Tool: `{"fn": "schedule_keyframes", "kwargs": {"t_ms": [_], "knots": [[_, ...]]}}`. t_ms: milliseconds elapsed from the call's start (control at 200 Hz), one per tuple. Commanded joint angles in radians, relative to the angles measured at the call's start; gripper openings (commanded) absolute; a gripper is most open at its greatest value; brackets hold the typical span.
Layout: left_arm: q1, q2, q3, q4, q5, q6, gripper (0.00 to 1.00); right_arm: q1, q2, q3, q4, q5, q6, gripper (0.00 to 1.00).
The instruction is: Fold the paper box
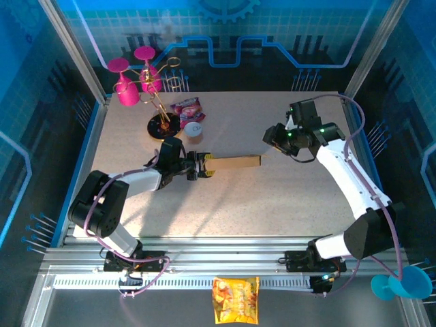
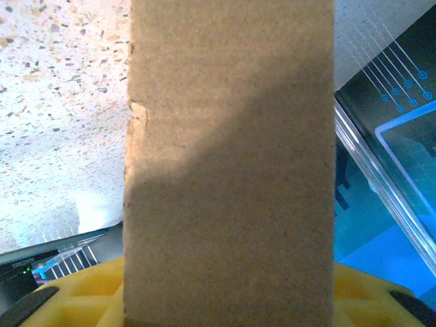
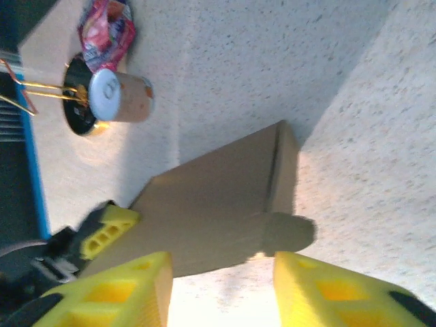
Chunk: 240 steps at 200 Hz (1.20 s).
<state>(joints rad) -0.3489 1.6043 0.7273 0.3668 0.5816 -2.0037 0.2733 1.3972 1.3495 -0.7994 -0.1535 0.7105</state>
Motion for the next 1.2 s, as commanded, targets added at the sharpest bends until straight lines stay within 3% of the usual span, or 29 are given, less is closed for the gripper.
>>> {"fn": "schedule_keyframes", "kwargs": {"t_ms": [0, 70, 165, 335, 445, 650, 861, 1086, 1196], "knots": [[0.014, -0.018, 0.021, -0.078, -0.002, -0.303, 0.21, -0.010, 0.004, -0.026, -0.057, 0.034, -0.418, 0.32], [0.019, -0.012, 0.030, -0.082, 0.003, -0.301, 0.21, -0.001, 0.013, -0.040, -0.060, 0.053, -0.513, 0.27], [0.024, -0.003, 0.045, -0.092, 0.008, -0.294, 0.21, 0.005, 0.005, -0.055, -0.044, 0.078, -0.630, 0.32], [0.031, 0.016, 0.070, -0.105, 0.017, -0.284, 0.21, 0.008, 0.035, -0.056, -0.039, 0.006, -0.804, 0.33], [0.034, 0.024, 0.082, -0.110, 0.021, -0.282, 0.21, 0.018, 0.057, -0.053, -0.023, -0.045, -0.822, 0.33], [0.039, 0.040, 0.099, -0.118, 0.027, -0.279, 0.22, 0.068, 0.124, -0.018, -0.032, -0.008, -0.873, 0.33], [0.042, 0.043, 0.097, -0.117, 0.032, -0.280, 0.22, 0.099, 0.181, 0.029, -0.029, 0.104, -0.878, 0.30], [0.045, 0.045, 0.096, -0.113, 0.034, -0.283, 0.22, 0.101, 0.127, 0.029, 0.005, 0.160, -0.890, 0.28], [0.045, 0.041, 0.095, -0.115, 0.031, -0.287, 0.22, 0.073, 0.074, 0.002, 0.032, 0.136, -0.890, 0.38]]}}
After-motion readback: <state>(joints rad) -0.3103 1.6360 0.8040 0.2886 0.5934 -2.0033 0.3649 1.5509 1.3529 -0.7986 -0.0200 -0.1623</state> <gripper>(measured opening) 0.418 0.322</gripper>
